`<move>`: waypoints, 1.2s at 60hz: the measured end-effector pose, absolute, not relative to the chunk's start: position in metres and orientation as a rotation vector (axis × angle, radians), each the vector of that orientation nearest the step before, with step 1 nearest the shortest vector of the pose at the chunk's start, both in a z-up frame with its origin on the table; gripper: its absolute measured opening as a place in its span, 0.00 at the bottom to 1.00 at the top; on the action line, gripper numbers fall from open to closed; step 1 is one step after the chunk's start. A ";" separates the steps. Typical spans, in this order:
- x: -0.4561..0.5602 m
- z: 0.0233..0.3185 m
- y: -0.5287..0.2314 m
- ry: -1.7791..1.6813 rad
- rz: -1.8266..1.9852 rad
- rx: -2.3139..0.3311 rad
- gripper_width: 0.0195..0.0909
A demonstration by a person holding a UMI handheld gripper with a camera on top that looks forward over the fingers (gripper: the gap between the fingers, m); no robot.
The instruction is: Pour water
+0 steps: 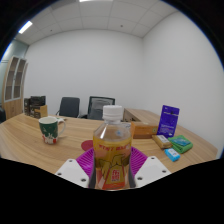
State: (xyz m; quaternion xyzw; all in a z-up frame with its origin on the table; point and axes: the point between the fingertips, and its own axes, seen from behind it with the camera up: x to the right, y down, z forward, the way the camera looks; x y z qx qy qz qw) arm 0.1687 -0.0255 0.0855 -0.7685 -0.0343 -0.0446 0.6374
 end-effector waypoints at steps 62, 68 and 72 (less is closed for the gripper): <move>0.026 0.206 0.115 -1.430 -1.526 -0.928 0.36; 0.046 0.224 0.118 -1.081 -1.193 -1.206 0.36; 0.057 0.218 0.116 -0.821 -0.893 -1.381 0.37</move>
